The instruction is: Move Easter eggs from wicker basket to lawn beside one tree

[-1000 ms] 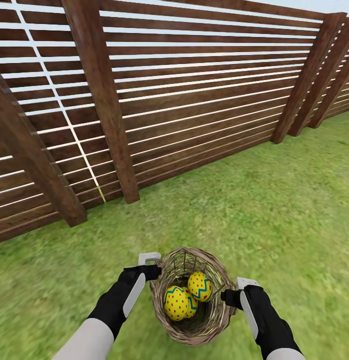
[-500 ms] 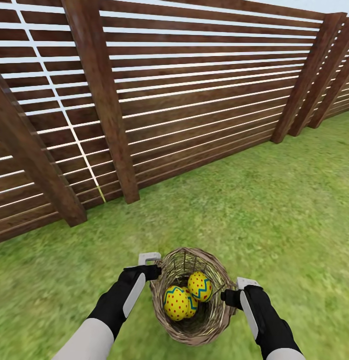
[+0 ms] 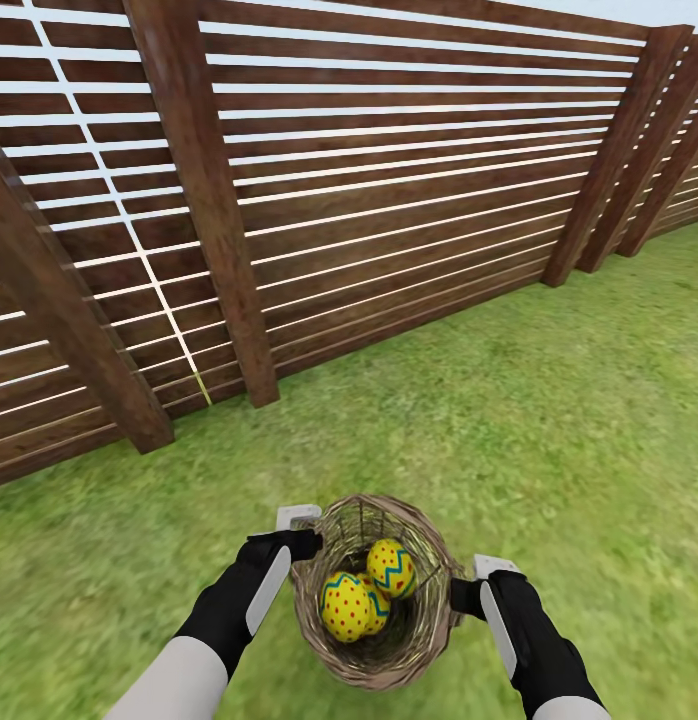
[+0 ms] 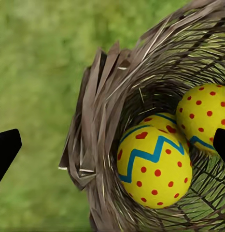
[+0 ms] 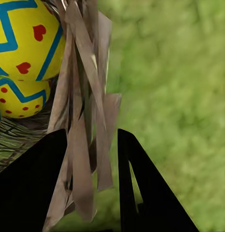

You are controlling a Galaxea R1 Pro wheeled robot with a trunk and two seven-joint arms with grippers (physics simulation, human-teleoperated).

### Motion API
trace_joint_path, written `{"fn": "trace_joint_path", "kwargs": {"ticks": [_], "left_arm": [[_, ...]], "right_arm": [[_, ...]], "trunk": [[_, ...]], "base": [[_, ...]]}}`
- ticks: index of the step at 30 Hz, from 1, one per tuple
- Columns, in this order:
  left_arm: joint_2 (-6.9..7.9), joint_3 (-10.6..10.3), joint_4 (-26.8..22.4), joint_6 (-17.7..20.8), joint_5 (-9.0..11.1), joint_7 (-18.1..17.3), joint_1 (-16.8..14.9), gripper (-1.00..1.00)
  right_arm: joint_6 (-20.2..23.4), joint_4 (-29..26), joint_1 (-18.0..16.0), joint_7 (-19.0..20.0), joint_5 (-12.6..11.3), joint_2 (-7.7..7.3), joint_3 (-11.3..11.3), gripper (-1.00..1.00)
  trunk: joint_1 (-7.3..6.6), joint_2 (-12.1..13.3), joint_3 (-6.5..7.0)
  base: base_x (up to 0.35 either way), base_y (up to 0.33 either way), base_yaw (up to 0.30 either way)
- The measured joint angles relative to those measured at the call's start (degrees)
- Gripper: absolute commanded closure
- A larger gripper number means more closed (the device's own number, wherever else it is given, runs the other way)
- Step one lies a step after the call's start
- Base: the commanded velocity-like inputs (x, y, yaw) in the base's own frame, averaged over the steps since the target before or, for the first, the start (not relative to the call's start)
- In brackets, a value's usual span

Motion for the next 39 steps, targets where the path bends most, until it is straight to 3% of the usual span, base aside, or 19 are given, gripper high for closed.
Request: {"fn": "trace_joint_path", "kwargs": {"ticks": [9,13,14,15,24,25,39], "left_arm": [[0.08,0.08,-0.12,-0.17,-0.14,0.00,0.00,-1.00],[0.36,0.16,-0.01,-7.99,-0.45,0.01,0.00,-1.00],[0.31,-7.06,2.32,-12.35,-0.17,-0.07,0.03,-1.00],[0.34,-7.79,2.46,-12.48,-0.30,-0.07,0.01,-1.00],[0.34,-7.85,2.49,-12.50,-0.27,-0.07,0.01,-1.00],[0.34,-7.86,2.49,-12.50,-0.27,-0.07,0.01,-1.00],[0.34,-7.82,2.49,-12.50,-0.27,-0.07,0.01,-1.00]], "right_arm": [[0.02,-0.06,0.00,0.15,0.05,0.00,0.00,1.00],[0.02,-0.06,0.00,0.14,0.02,0.00,0.01,1.00],[0.01,-0.05,0.01,0.06,-0.12,0.00,0.02,1.00],[0.01,-0.05,0.01,0.06,-0.11,0.00,0.01,1.00],[0.01,-0.05,0.01,0.06,-0.10,0.00,0.01,1.00],[0.01,-0.07,0.01,0.09,-0.06,0.00,0.00,-1.00],[0.10,-0.24,0.00,0.05,-0.02,0.00,0.00,-1.00]], "trunk": [[0.00,0.00,0.00],[0.00,0.00,0.00],[0.00,0.00,-0.01],[0.00,0.00,0.00],[0.00,0.00,0.00],[0.00,0.00,0.00],[0.00,0.00,0.00]], "base": [[0.000,0.000,0.000],[0.000,0.000,0.000],[0.000,0.000,0.000],[0.000,0.000,0.000],[0.000,0.000,0.000],[0.000,0.000,0.000],[0.000,0.000,0.000]]}}
